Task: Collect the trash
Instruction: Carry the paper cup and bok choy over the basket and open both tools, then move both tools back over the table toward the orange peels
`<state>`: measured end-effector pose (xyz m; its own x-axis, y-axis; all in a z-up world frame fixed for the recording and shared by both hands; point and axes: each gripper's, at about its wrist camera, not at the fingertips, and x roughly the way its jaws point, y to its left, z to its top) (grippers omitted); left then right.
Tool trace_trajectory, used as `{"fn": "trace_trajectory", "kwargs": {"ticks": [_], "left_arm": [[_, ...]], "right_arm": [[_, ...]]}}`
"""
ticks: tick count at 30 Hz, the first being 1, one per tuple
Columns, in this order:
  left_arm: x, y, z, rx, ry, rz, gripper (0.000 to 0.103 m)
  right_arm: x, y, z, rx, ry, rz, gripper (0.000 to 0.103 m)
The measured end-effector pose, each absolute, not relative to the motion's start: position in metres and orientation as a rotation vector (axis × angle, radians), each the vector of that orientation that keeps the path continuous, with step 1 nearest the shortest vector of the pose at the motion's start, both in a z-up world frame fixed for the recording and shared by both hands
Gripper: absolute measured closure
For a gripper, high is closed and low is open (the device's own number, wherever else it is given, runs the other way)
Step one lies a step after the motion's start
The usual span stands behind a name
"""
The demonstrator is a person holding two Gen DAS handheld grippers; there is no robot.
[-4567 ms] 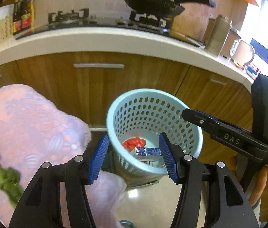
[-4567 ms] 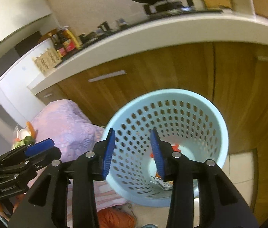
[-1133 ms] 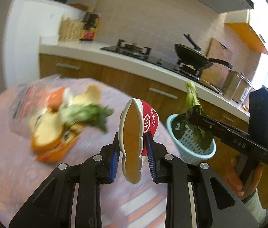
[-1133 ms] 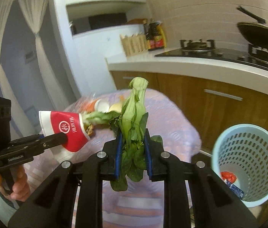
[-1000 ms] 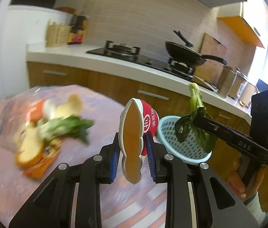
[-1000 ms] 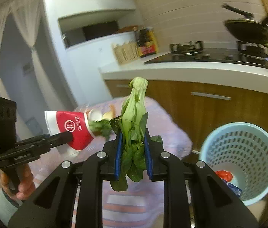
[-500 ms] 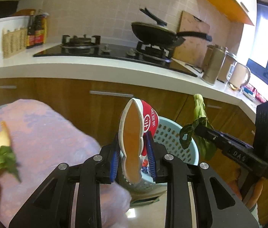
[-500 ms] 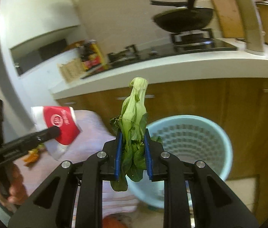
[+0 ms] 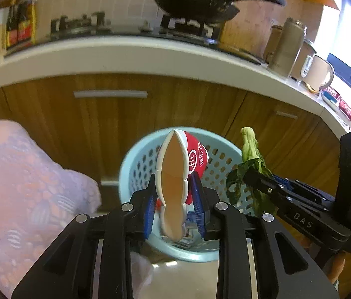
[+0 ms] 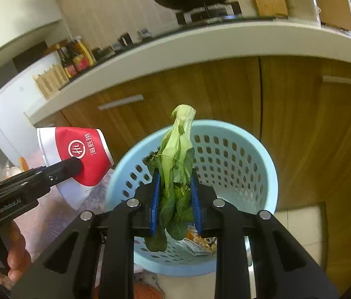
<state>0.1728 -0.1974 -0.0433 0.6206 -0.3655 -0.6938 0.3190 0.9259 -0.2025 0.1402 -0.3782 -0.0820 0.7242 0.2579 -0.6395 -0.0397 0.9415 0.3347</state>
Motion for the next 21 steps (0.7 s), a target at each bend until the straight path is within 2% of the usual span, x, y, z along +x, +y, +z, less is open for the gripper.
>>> {"fn": "trace_trajectory", "kwargs": {"ticks": [1, 2, 4, 11, 21], "left_arm": [[0.177, -0.198, -0.048, -0.071, 0.833, -0.393, 0.076], [0.180, -0.199, -0.051, -0.078, 0.846, -0.389, 0.066], [0.181, -0.198, -0.057, -0.095, 0.859, -0.403, 0.056], [0.175, -0.194, -0.061, -0.104, 0.880, -0.417, 0.056], [0.139, -0.173, -0.043, -0.108, 0.816, -0.424, 0.055]], "right_arm": [[0.141, -0.379, -0.084, 0.317, 0.751, 0.165, 0.082], [0.142, -0.381, -0.086, 0.326, 0.759, 0.161, 0.082], [0.145, -0.382, -0.090, 0.330, 0.787, 0.157, 0.080], [0.143, -0.383, -0.090, 0.302, 0.794, 0.167, 0.079], [0.128, -0.370, -0.067, 0.290, 0.743, 0.196, 0.079]]}}
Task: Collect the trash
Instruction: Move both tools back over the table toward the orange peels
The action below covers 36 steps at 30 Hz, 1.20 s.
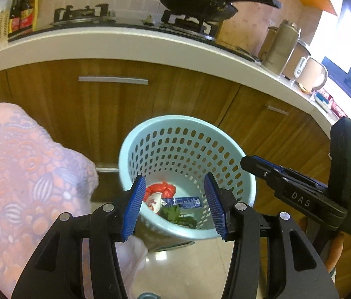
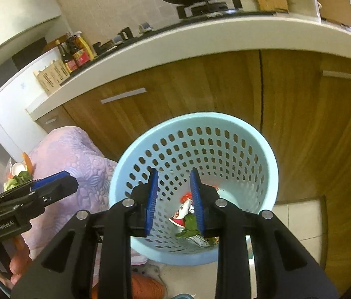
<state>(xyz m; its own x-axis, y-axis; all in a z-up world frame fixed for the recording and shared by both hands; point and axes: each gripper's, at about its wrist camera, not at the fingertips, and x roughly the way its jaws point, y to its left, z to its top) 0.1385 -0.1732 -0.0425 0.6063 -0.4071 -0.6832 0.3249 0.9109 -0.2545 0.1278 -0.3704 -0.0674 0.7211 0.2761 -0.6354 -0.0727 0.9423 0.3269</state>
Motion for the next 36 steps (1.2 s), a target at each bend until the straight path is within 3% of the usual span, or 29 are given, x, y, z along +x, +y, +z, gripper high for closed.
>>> {"fn": "trace_trajectory", "kwargs": {"ticks": [11, 22, 29, 36], "left_arm": [[0.088, -0.113, -0.008, -0.177, 0.705, -0.357, 0.054], [0.003, 0.023, 0.030, -0.259, 0.555, -0.061, 0.050], [-0.038, 0.121, 0.020, -0.297, 0.571, 0.217, 0.047], [-0.032, 0.180, -0.007, -0.420, 0.640, 0.211, 0.047]], "right_arm": [[0.104, -0.315, -0.031, 0.188, 0.672, 0.308, 0.079], [0.090, -0.178, -0.015, 0.105, 0.654, 0.598, 0.079], [0.098, -0.090, -0.016, 0.051, 0.673, 0.739, 0.079], [0.117, -0.033, -0.026, 0.013, 0.706, 0.757, 0.078]]}}
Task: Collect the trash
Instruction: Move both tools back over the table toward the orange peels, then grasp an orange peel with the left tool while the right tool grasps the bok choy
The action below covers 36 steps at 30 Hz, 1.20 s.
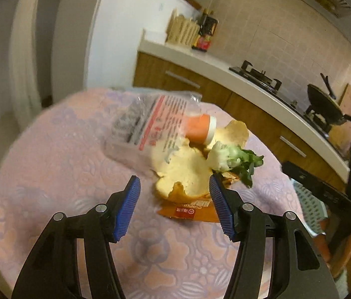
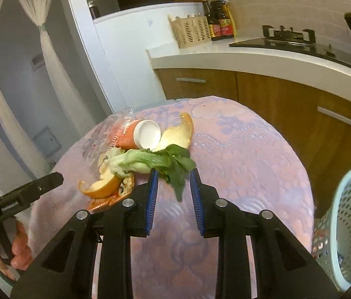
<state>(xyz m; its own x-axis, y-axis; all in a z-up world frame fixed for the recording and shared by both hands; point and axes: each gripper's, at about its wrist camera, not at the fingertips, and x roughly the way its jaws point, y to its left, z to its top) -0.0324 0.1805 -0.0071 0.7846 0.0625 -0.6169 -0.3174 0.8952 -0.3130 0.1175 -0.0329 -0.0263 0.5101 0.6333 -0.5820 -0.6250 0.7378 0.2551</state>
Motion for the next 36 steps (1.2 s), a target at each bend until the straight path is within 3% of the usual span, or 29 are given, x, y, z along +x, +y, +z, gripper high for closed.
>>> {"fn": "trace_trajectory", "kwargs": {"ticks": [2, 4, 12, 16, 27, 30, 36], "left_arm": [[-0.025, 0.184, -0.013, -0.429, 0.656, 0.210, 0.047], [-0.014, 0.186, -0.020, -0.439, 0.664, 0.220, 0.047], [0.010, 0.185, -0.052, -0.496, 0.763, 0.198, 0.046], [0.007, 0.183, -0.052, -0.504, 0.768, 0.185, 0.048], [0.003, 0.163, -0.052, -0.417, 0.793, 0.215, 0.052], [0.000, 0.157, -0.052, -0.409, 0.797, 0.223, 0.059], [-0.012, 0.168, -0.052, -0.457, 0.779, 0.249, 0.091]], "right_arm": [[0.125, -0.025, -0.028, 0.001, 0.711, 0.755, 0.067], [0.130, -0.019, -0.025, -0.009, 0.694, 0.737, 0.049], [0.156, -0.001, -0.030, -0.032, 0.723, 0.738, 0.046], [0.172, 0.005, -0.038, -0.011, 0.752, 0.749, 0.037], [0.186, 0.015, -0.056, -0.002, 0.863, 0.836, 0.033], [0.186, 0.012, -0.056, 0.016, 0.878, 0.865, 0.034], [0.157, 0.006, -0.053, -0.041, 0.844, 0.897, 0.040]]}}
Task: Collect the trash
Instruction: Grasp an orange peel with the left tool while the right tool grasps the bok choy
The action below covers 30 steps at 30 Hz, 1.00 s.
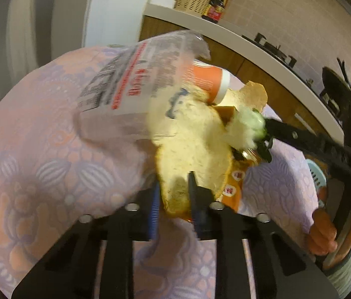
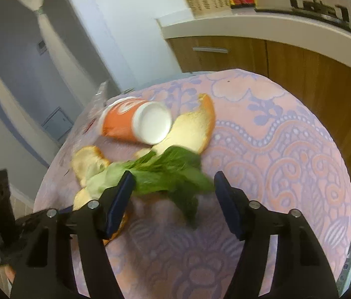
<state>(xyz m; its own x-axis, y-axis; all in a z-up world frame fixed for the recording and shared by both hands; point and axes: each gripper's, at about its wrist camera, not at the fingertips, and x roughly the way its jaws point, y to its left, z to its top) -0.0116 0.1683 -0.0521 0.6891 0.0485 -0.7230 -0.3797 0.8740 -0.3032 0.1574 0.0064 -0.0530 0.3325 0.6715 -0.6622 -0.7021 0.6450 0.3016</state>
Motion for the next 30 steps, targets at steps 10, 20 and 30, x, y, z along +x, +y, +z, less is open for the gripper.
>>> {"fn": "trace_trajectory", "kwargs": {"ticks": [10, 20, 30], "left_arm": [[-0.046, 0.169, -0.035, -0.471, 0.713, 0.264, 0.097], [-0.060, 0.139, -0.047, -0.458, 0.759, 0.182, 0.097], [-0.060, 0.128, -0.051, -0.426, 0.781, 0.133, 0.092]], "right_arm": [[0.109, 0.005, -0.037, -0.197, 0.785, 0.807, 0.040], [0.111, 0.014, -0.032, 0.084, 0.991, 0.739, 0.033], [0.106, -0.016, -0.069, 0.092, 0.998, 0.491, 0.033]]}}
